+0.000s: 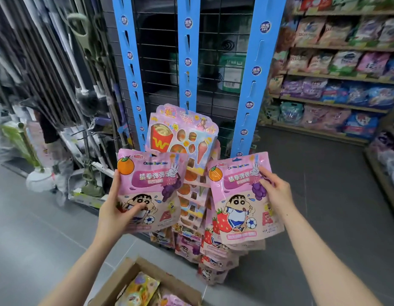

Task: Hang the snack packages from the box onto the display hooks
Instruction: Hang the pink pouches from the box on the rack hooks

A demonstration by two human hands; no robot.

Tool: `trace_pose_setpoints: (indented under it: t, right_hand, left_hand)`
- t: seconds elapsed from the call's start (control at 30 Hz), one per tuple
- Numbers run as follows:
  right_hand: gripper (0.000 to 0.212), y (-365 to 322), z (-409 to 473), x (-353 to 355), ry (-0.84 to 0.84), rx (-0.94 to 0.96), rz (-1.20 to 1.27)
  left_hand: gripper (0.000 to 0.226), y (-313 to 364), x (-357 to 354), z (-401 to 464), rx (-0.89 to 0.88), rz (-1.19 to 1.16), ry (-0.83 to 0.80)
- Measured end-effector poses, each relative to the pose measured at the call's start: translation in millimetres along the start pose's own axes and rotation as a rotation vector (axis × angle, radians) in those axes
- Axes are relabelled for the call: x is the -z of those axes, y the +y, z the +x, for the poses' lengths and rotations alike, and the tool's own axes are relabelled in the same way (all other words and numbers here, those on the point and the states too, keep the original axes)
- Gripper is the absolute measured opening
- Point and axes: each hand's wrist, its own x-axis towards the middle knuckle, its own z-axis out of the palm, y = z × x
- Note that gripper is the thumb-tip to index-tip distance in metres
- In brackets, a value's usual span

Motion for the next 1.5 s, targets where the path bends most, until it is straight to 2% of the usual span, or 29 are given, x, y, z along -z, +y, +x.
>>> trace_pose_setpoints:
  t: [0.27, 0.67, 0.93, 1.17, 1.3, 1.5]
  right_hand:
    - [0.038, 17.4, 2.7, -20.7, 0.023, 0.057, -0.192]
    - [0.041, 47.3, -11.2, -22.6, 0.042, 0.038, -0.26]
    - [0.049, 12.9, -38.6, -12.1, 0.067, 0.02, -0.305]
    - [0.053, -74.3, -76.6, -40.1, -0.305, -0.004, 0.017]
    - [0.055, -89.7, -85.2, -45.5, -0.207, 0.0, 0.167]
    - [0.067, -79.2, -83.2, -33.7, -0.028, 0.052, 0.138]
  left_hand:
    - [0.106, 3.8, -5.2, -5.1, -0.009, 0.026, -0.014]
    - [0.107, -2.8, -6.7, -5.1, -0.01, 0.013, -0.038]
    - [0.11, 23.7, -4.1, -10.8, -0.055, -0.047, -0.121]
    - [0.106, 77.6, -43.3, -5.7, -0.173, -0.165, -0.235]
    - [0.104, 94.6, -63.9, -6.9, -0.202, -0.241, -0.273]
    - [0.103, 106.5, -91.8, -11.8, -0.244, -0.198, -0.355]
